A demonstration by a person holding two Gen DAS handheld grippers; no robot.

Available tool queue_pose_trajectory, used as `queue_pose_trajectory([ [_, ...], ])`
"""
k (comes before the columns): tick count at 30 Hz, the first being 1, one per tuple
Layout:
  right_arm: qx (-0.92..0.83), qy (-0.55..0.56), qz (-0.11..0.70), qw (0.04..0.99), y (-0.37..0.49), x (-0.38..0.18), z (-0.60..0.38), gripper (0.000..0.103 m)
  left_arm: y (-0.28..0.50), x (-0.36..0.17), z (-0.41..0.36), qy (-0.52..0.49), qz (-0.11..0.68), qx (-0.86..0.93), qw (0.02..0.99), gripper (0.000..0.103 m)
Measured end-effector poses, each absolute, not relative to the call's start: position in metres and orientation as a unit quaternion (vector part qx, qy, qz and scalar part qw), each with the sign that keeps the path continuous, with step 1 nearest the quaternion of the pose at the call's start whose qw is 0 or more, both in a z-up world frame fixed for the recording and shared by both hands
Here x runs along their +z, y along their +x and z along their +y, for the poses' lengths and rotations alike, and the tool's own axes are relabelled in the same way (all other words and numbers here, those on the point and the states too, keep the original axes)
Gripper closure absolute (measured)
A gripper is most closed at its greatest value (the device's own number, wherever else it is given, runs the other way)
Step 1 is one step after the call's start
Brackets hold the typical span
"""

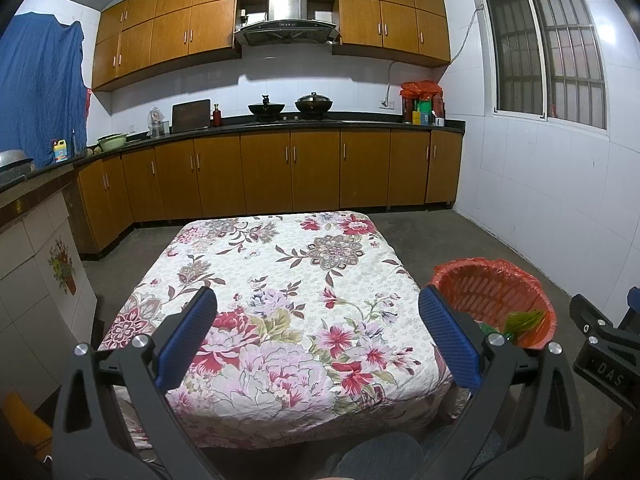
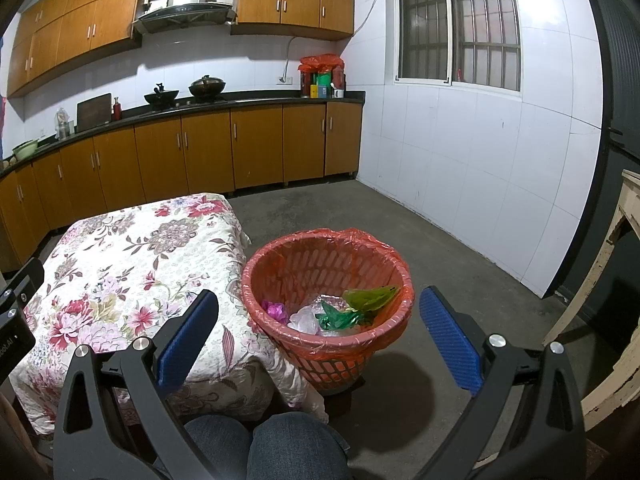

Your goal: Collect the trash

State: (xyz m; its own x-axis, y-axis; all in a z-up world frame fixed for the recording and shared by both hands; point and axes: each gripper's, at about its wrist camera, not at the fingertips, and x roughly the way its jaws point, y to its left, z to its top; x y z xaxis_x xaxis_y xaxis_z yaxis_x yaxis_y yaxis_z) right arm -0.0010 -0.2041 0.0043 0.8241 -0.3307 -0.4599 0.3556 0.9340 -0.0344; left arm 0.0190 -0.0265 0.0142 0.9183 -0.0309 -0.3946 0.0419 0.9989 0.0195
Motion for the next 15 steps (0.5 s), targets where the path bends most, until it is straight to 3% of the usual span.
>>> queue_pose_trajectory([
  [15, -0.180, 0.027, 0.236, 0.954, -0.0009, 0.0048, -0.2054, 0.003, 0.0187, 0.0129, -0.0287, 0.014, 0.203, -0.021, 0.979, 0.004],
])
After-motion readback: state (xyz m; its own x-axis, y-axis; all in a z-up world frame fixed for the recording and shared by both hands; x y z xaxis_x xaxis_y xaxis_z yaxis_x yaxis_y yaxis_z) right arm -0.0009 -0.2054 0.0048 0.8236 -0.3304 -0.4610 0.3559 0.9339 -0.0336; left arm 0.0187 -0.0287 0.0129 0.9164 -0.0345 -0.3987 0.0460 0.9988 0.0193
